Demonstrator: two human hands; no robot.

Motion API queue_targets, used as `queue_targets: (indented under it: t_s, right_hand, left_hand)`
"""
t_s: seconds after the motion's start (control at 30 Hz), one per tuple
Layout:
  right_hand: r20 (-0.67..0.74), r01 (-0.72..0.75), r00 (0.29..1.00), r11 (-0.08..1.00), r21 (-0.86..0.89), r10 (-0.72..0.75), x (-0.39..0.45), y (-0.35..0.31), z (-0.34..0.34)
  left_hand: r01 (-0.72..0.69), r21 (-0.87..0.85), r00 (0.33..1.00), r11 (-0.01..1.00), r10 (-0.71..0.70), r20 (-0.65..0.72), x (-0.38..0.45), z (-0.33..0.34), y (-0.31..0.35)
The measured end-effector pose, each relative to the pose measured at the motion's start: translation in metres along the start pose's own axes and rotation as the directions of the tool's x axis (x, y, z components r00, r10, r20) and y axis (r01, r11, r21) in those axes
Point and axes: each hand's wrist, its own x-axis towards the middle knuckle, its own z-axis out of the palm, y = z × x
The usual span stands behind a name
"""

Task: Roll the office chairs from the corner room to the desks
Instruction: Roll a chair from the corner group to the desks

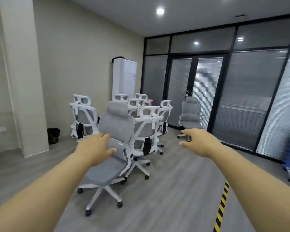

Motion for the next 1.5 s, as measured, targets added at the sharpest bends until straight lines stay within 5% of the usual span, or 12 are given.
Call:
queue_targets:
  t_s: [0.4, 1.07, 1.5]
  right_hand:
    - [0.176, -0.116, 0.976, 0.991, -0.070, 0.127, 0.172, 0.081, 0.050]
    - [0.404, 0.137, 0.908, 0.990, -0.028, -0.114, 0.565, 0.186, 0.176]
    - [0.488, 0.113, 0.870, 0.991, -0.070, -0.065, 0.786, 0.242, 0.268]
  left_hand:
    - [-0.147, -0.007, 0.982, 0.989, 0.146, 0.117, 0.208, 0.080, 0.051]
    - [0.045, 0.016, 0.960, 0.999, -0.048, 0.275, 0.538, 0.231, 0.080]
    - [-0.033, -0.077, 0.941, 0.996, 0.057, 0.335, 0.774, 0.343, 0.085]
